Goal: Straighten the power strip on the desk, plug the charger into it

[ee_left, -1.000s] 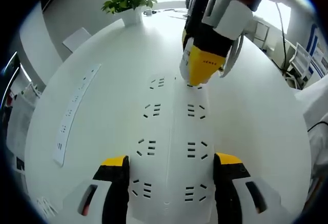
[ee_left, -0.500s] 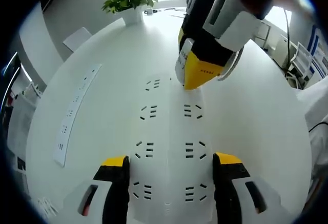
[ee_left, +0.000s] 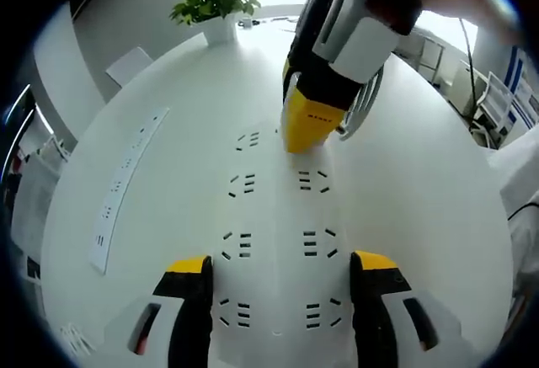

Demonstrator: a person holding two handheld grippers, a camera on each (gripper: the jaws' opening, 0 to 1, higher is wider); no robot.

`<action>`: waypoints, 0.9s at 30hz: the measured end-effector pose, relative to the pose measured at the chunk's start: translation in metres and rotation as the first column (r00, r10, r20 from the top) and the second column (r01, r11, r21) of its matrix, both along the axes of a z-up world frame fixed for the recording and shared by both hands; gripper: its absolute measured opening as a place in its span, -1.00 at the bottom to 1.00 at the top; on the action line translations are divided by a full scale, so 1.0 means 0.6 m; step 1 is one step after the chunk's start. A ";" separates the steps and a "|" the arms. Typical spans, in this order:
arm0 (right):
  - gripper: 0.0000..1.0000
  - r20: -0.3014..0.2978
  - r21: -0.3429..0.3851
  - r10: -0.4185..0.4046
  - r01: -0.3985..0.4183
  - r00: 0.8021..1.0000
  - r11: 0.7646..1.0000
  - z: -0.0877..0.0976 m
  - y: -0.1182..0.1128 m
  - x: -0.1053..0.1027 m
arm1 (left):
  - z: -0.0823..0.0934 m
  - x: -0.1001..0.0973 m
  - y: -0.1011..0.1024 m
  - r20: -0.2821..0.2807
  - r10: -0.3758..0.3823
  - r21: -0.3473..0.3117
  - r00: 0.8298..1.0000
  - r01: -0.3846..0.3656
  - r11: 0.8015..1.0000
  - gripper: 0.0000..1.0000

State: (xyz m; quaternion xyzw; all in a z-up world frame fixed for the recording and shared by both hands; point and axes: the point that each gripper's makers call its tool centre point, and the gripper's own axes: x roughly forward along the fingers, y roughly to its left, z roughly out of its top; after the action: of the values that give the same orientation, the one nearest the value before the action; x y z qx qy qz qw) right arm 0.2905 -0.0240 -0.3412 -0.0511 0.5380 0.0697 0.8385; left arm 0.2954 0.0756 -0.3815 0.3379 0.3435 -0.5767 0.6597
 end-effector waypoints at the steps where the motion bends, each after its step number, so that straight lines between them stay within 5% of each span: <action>1: -0.50 0.026 0.009 -0.003 0.003 1.000 1.000 0.001 0.001 0.005 | -0.001 0.000 -0.002 0.000 0.002 -0.001 1.000 -0.002 1.000 0.33; 6: -0.50 0.082 0.006 -0.002 0.001 0.997 1.000 0.002 0.001 0.011 | 0.002 0.002 -0.004 0.002 0.005 0.002 1.000 -0.005 1.000 0.33; 11: -0.50 0.033 0.004 0.010 -0.010 0.999 1.000 -0.002 0.001 0.019 | 0.003 0.002 -0.007 0.002 -0.002 0.005 1.000 0.002 1.000 0.33; 15: -0.48 0.098 0.025 0.023 -0.025 0.995 0.999 0.000 0.004 0.025 | 0.004 0.005 -0.006 0.000 0.013 0.001 1.000 -0.013 1.000 0.33; 27: -0.42 0.077 0.060 0.086 -0.090 0.993 0.994 0.005 0.011 0.013 | 0.010 0.007 -0.004 -0.008 0.030 -0.039 1.000 -0.030 0.999 0.35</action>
State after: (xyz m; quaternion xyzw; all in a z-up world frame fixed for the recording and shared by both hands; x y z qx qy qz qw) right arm 0.2980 -0.0173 -0.3381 -0.0509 0.5012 0.1215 0.8552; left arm 0.2995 0.0734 -0.3756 0.3175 0.3396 -0.5746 0.6736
